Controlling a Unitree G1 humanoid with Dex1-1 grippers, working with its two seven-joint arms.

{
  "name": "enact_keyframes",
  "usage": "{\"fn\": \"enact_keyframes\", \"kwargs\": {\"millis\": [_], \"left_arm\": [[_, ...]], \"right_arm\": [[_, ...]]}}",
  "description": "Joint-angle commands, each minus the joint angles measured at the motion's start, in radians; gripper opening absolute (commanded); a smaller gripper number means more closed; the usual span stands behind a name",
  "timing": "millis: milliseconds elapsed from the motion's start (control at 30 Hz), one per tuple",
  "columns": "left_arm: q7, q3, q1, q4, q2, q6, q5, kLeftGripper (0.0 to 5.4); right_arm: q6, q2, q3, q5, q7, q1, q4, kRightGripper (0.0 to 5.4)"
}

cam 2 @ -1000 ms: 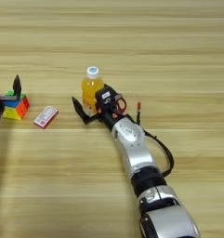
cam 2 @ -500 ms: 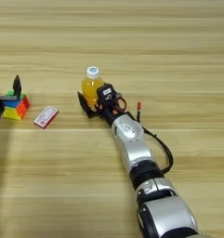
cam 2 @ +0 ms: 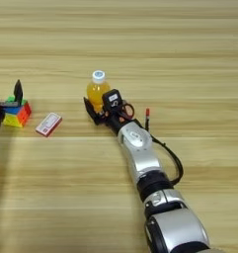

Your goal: Move the objects on the table

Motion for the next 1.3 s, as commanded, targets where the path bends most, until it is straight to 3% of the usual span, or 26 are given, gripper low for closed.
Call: {"fn": "enact_keyframes", "kwargs": {"millis": [33,467,933,1300], "left_arm": [[0.001,-0.005,0.001,-0.003,0.001,0.012,0.011,5.40],[0.005,-0.009,0.001,-0.003,-0.003,0.012,0.014,5.40],[0.012,-0.012,0.005,-0.011,-0.008,0.012,0.019,5.40],[0.018,-0.014,0.008,-0.019,-0.015,0.015,0.026,5.40]], "right_arm": [[-0.005,-0.003,-0.016,0.008,-0.007,-0.014,-0.037,3.42],[0.029,-0.032,-0.062,0.025,-0.017,0.007,-0.157,3.42],[0.094,-0.132,-0.163,0.053,-0.060,0.079,-0.305,3.42],[0.111,-0.201,-0.228,0.055,-0.101,0.124,-0.317,3.42]]}}
